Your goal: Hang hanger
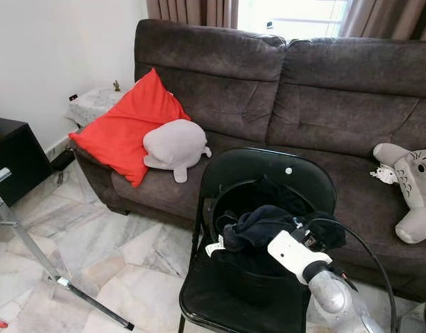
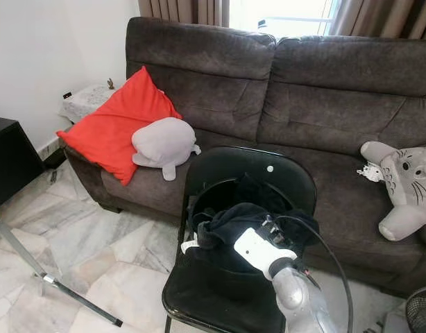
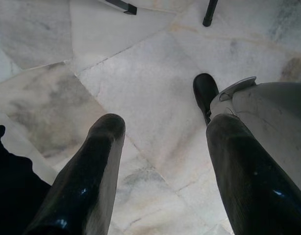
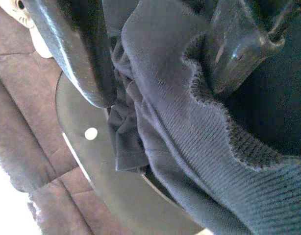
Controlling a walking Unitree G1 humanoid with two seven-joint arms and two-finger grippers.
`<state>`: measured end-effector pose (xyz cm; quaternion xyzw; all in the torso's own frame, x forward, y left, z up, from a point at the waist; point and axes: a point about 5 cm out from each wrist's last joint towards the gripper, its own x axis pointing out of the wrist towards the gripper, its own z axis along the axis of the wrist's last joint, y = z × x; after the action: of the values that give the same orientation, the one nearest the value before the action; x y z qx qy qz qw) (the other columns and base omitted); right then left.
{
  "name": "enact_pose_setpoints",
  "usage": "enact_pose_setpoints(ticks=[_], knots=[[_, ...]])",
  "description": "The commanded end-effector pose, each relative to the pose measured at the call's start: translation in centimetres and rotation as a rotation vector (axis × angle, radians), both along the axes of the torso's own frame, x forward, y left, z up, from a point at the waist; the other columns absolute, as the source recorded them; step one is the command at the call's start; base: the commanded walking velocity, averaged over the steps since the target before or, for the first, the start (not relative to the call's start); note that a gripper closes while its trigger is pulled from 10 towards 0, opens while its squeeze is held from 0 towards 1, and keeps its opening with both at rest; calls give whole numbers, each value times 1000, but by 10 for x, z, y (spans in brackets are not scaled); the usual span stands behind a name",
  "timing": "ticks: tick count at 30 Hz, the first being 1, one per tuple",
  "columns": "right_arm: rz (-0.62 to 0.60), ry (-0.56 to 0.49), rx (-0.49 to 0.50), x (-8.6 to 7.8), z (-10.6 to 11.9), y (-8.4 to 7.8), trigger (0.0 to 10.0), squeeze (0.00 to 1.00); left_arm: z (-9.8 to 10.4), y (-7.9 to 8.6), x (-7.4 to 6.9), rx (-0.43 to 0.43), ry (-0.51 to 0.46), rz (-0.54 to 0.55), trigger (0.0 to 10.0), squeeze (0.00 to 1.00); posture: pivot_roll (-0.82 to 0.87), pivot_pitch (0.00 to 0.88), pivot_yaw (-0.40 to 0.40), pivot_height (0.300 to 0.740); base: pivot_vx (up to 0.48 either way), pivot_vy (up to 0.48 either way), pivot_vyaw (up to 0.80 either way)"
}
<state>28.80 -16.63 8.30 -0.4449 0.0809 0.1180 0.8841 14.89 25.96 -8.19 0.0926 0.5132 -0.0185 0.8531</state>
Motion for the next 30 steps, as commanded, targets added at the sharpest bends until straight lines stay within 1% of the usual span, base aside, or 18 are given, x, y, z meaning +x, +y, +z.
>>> enact_pose_setpoints(ticks=[1,2,3,7,10,13,17,19,22,28,29,30], knots=[[18,-32,5,4,5,5,10000,0,1,4,-2,13,11,-6,10000,0,-80,0,52,740,0,0,0],[26,-66,-7,8,10,7,10000,0,1,4,-1,13,10,-6,10000,0,-78,0,51,740,0,0,0],[26,-66,-7,8,10,7,10000,0,1,4,-1,13,10,-6,10000,0,-78,0,51,740,0,0,0],[38,-133,-29,13,16,9,10000,0,1,4,-1,14,11,-6,10000,0,-78,0,51,740,0,0,0],[44,-152,-21,14,18,9,10000,0,1,5,-1,15,11,-5,10000,0,-73,0,50,740,0,0,0],[64,-137,-18,14,16,13,10000,0,1,5,-2,15,11,-4,10000,0,-69,0,49,740,0,0,0],[67,-15,-55,11,-3,12,10000,0,1,5,-2,15,12,-3,10000,0,-69,0,48,740,0,0,0],[69,-4,-46,10,-6,13,10000,0,1,5,-2,15,12,-3,10000,0,-67,0,48,740,0,0,0],[95,-36,-29,12,-3,17,10000,0,1,5,-2,16,12,-3,10000,0,-64,0,47,740,0,0,0],[129,-46,-21,16,-1,23,10000,0,0,5,-3,17,11,0,10000,0,-58,0,44,740,0,0,0],[134,-46,-21,16,-1,23,4078,0,0,5,-3,17,11,1,10000,0,-58,0,44,740,0,0,0],[139,-44,-24,17,-1,24,0,0,0,5,-3,17,12,2,10000,0,-54,0,42,740,0,0,0]])
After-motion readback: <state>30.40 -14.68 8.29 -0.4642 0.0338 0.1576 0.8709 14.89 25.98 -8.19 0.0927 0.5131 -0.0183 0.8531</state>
